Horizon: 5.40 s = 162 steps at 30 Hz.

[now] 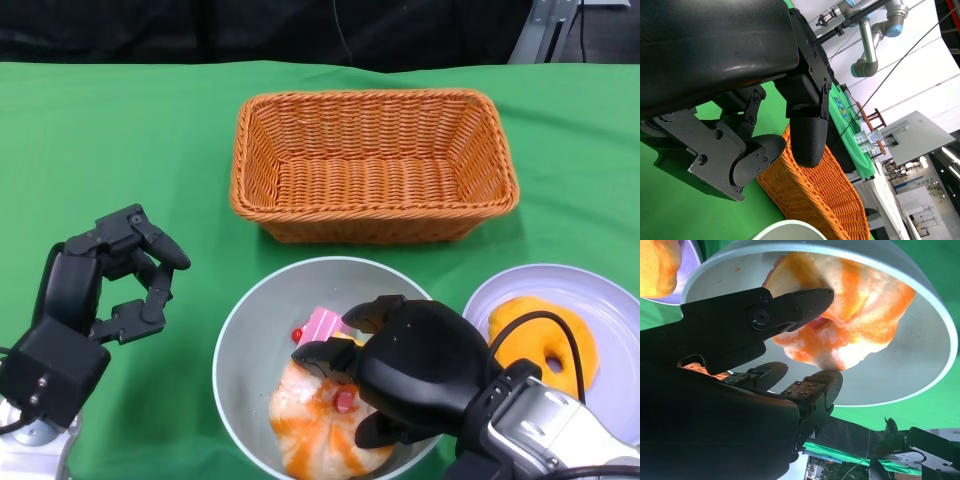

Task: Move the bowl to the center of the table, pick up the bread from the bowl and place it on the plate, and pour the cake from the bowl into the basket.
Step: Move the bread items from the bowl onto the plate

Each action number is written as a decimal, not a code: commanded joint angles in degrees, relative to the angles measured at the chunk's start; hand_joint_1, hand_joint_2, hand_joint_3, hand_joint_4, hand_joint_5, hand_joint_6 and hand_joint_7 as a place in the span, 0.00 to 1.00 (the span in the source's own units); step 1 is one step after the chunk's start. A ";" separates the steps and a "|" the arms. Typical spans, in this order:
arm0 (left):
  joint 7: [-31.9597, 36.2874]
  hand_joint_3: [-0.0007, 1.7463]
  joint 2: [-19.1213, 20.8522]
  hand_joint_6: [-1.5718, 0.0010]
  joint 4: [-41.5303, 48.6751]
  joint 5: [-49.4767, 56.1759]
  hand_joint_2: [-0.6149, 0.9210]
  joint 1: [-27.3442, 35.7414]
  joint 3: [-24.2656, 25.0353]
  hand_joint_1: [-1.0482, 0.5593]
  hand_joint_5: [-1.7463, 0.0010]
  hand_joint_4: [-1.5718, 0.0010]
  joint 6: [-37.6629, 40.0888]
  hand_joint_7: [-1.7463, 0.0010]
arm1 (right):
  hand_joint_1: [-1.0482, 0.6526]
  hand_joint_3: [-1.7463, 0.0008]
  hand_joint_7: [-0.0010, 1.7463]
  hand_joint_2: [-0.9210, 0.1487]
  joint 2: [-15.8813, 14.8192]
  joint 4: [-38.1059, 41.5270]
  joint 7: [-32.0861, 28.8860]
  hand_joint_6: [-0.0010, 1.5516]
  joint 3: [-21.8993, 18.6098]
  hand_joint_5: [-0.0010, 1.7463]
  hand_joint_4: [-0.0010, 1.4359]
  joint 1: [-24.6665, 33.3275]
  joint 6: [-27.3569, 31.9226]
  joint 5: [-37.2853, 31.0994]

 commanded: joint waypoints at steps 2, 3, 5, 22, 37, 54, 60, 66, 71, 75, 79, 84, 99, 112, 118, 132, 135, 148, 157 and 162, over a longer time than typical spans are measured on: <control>-0.24 0.63 0.11 0.49 -0.08 -0.81 0.77 0.42 0.21 0.64 0.11 0.47 -0.14 0.22 | 0.19 1.00 0.01 0.03 -0.10 1.26 -0.97 0.33 0.22 0.03 0.39 0.13 0.13 -0.14; -0.29 0.63 0.10 0.49 -0.09 -0.85 0.77 0.42 0.21 0.64 0.11 0.47 -0.12 0.22 | 0.19 1.00 0.01 0.03 -0.11 1.30 -1.12 0.34 0.24 0.03 0.39 0.11 0.14 -0.11; -0.26 0.63 0.14 0.49 0.09 -0.78 0.77 0.39 0.21 0.64 0.11 0.47 -0.35 0.22 | 0.20 1.00 0.01 0.02 -0.01 1.78 -2.58 0.35 0.38 0.03 0.41 0.11 0.10 -0.53; 0.39 0.64 -0.10 0.50 0.19 -0.31 0.77 0.39 0.19 0.64 0.10 0.49 -0.77 0.20 | 0.23 1.00 0.01 0.03 1.80 7.65 -9.13 0.42 2.65 0.05 0.53 -0.62 1.40 -3.46; 0.95 0.64 0.08 0.49 0.67 0.48 0.77 0.23 0.15 0.64 0.10 0.48 -0.94 0.21 | 0.24 1.00 0.00 0.00 2.49 9.41 -6.75 0.41 4.88 0.07 0.56 -1.73 3.02 -3.43; 0.44 0.64 -0.19 0.49 0.13 -0.50 0.78 0.48 0.41 0.65 0.09 0.49 -0.51 0.21 | 0.34 0.96 0.02 0.00 3.34 14.27 -5.90 0.46 6.11 0.09 0.58 -3.77 2.32 0.16; 0.44 0.64 -0.19 0.49 0.13 -0.50 0.78 0.48 0.41 0.65 0.09 0.49 -0.51 0.21 | 0.34 0.96 0.02 0.00 3.25 14.30 -5.99 0.46 6.25 0.09 0.58 -3.86 2.40 0.29; 0.46 0.64 -0.21 0.49 0.31 -0.36 0.77 0.47 0.33 0.64 0.09 0.49 -0.94 0.20 | 0.41 0.97 0.09 0.00 4.81 19.09 -11.56 0.51 5.25 0.33 0.54 -3.43 0.45 3.31; 1.20 0.65 -0.08 0.50 0.24 0.40 0.76 0.57 0.18 0.64 0.09 0.49 -1.14 0.19 | 0.46 1.00 0.22 0.00 5.19 26.24 -22.12 0.54 5.77 0.64 0.47 -4.69 -3.39 4.67; 0.82 0.65 -0.22 0.50 0.11 -0.10 0.76 0.64 0.28 0.64 0.08 0.49 -0.89 0.19 | 0.43 1.00 0.11 0.00 5.08 27.51 -22.72 0.62 6.23 0.59 0.51 -5.60 -3.84 4.95; 0.39 0.65 -0.24 0.50 0.47 -0.53 0.77 0.55 0.36 0.64 0.08 0.49 -0.96 0.19 | 0.40 1.00 0.06 0.02 5.04 27.60 -21.70 0.68 6.09 0.62 0.52 -5.87 -3.88 6.02; 0.61 0.64 -0.09 0.50 0.51 -0.24 0.77 0.55 0.28 0.64 0.09 0.49 -1.02 0.19 | 0.39 1.00 0.03 0.02 4.68 27.60 -20.96 0.69 6.35 0.57 0.53 -6.14 -3.34 6.30; 0.90 0.64 -0.02 0.50 0.86 0.04 0.77 0.37 0.26 0.64 0.09 0.49 -1.02 0.19 | 0.40 1.00 0.01 0.03 2.53 23.16 -24.98 0.69 4.77 0.56 0.49 -5.69 -7.35 7.83; -1.58 0.63 -0.05 0.51 1.01 -1.73 0.77 0.05 0.40 0.61 0.09 0.50 -0.04 0.21 | 0.35 1.00 0.00 0.02 -1.36 3.40 -11.42 0.49 -0.46 0.36 0.39 -3.51 -9.16 13.47; -2.15 0.62 -0.10 0.51 1.62 -2.29 0.78 -0.14 0.53 0.60 0.10 0.49 -0.37 0.21 | 0.35 1.00 0.00 0.02 -1.23 1.26 -9.53 0.47 -1.77 0.29 0.43 -2.89 -9.30 12.80; -2.71 0.62 -0.07 0.51 2.15 -2.66 0.79 -0.37 0.29 0.61 0.08 0.48 -0.32 0.22 | 0.35 1.00 0.00 0.01 -0.89 1.69 -5.84 0.48 -3.19 0.19 0.46 -2.78 -8.48 13.16; -3.79 0.61 -0.21 0.52 2.30 -3.48 0.79 -0.47 0.44 0.61 0.08 0.49 -0.46 0.22 | 0.35 1.00 0.00 0.02 -1.33 0.56 -1.96 0.44 -3.92 0.16 0.43 -3.48 -8.58 16.30; -3.37 0.61 -0.37 0.51 1.74 -3.27 0.80 -0.13 0.66 0.63 0.04 0.49 -0.05 0.21 | 0.27 1.00 0.00 0.08 -4.05 -2.83 10.40 0.31 -5.30 0.04 0.30 -5.69 -9.07 20.98; -2.94 0.60 -0.38 0.52 1.75 -2.84 0.81 -0.07 0.56 0.63 0.03 0.51 -0.22 0.21 | 0.24 1.00 0.00 0.09 -3.90 -2.17 8.81 0.31 -5.38 0.02 0.31 -4.78 -10.41 20.60; -1.86 0.60 -0.20 0.51 1.75 -1.74 0.80 -0.15 0.37 0.64 0.05 0.49 -0.41 0.21 | 0.24 1.00 0.00 0.07 -4.38 -1.76 8.46 0.31 -4.98 0.02 0.31 -4.94 -10.93 19.18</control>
